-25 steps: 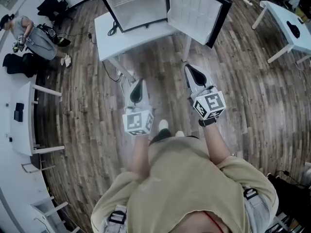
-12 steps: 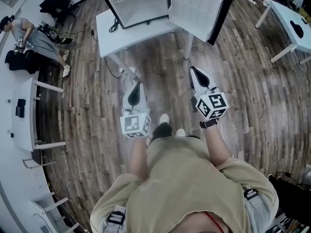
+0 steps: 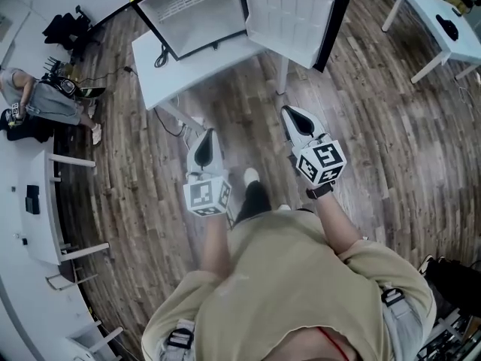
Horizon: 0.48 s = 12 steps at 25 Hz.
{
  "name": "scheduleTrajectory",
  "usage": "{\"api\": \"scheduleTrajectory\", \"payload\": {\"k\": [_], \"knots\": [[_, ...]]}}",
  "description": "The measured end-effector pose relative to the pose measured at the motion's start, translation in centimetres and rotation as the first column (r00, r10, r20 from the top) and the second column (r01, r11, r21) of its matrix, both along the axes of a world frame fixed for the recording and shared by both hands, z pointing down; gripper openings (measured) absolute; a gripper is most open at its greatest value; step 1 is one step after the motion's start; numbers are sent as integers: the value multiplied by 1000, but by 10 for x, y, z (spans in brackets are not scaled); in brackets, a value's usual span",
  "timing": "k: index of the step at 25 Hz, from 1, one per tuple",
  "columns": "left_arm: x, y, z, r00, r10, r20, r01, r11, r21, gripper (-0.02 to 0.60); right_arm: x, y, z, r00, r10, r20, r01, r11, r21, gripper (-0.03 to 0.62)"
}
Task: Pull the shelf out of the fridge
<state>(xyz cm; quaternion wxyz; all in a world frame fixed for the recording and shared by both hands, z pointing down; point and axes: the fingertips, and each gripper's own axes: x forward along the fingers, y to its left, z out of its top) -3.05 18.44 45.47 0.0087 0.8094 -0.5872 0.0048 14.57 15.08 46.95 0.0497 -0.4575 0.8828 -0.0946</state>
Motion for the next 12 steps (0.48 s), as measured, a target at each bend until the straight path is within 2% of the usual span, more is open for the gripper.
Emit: {"api": "scheduleTrajectory", "payload": {"k": [7,12], "knots": [[-15,-71,-13,998,44,-36,-43,999,26,2,-32,-66,-20,999,-13,-44,14,999,32,6],[-41,-119,-14,998,52,-42,-51,998,23,2,-67,-112,-25,998,-28,-56,30,999,37,6]]}}
